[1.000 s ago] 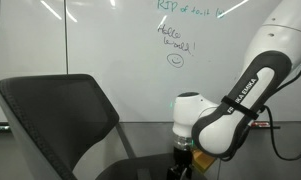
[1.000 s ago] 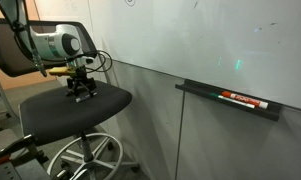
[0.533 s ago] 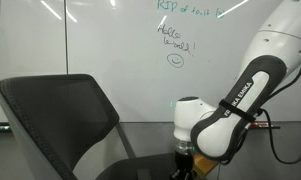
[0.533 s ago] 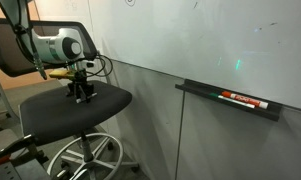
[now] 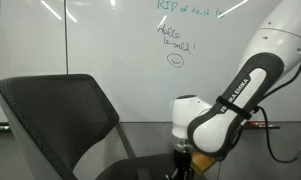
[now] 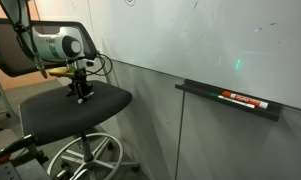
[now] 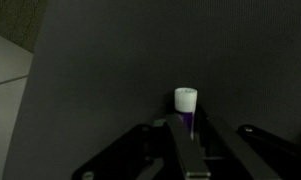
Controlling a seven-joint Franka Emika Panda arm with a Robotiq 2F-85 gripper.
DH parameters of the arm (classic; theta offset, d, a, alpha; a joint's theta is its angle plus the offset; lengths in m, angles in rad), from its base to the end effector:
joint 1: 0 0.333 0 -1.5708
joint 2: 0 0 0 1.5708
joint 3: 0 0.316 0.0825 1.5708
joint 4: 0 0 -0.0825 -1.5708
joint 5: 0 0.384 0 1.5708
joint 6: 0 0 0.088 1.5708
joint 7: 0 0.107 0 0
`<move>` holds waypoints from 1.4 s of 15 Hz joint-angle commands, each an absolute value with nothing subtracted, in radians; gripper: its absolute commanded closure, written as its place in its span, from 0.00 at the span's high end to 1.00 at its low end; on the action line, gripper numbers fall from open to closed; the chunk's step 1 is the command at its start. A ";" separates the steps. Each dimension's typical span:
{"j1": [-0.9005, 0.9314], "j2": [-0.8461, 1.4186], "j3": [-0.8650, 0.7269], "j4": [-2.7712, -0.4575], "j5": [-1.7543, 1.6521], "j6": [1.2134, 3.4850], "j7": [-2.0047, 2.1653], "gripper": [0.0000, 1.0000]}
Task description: Use the marker on the chair to write on the board
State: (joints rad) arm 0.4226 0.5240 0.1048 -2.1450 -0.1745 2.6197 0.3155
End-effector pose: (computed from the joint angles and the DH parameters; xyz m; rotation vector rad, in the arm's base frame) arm 0.4816 0.2871 0.1514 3.0477 0.5426 -0.0411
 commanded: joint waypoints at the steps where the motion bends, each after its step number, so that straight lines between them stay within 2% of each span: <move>1: 0.395 0.502 0.119 -2.130 -0.149 2.555 0.276 0.11; 9: 0.332 0.370 0.123 -2.118 -0.148 2.345 0.238 0.11; 21: 0.205 0.167 0.093 -2.033 -0.181 2.212 0.178 0.11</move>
State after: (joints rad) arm 0.2314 0.2171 0.0934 -2.0579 -0.1806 2.2616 0.2013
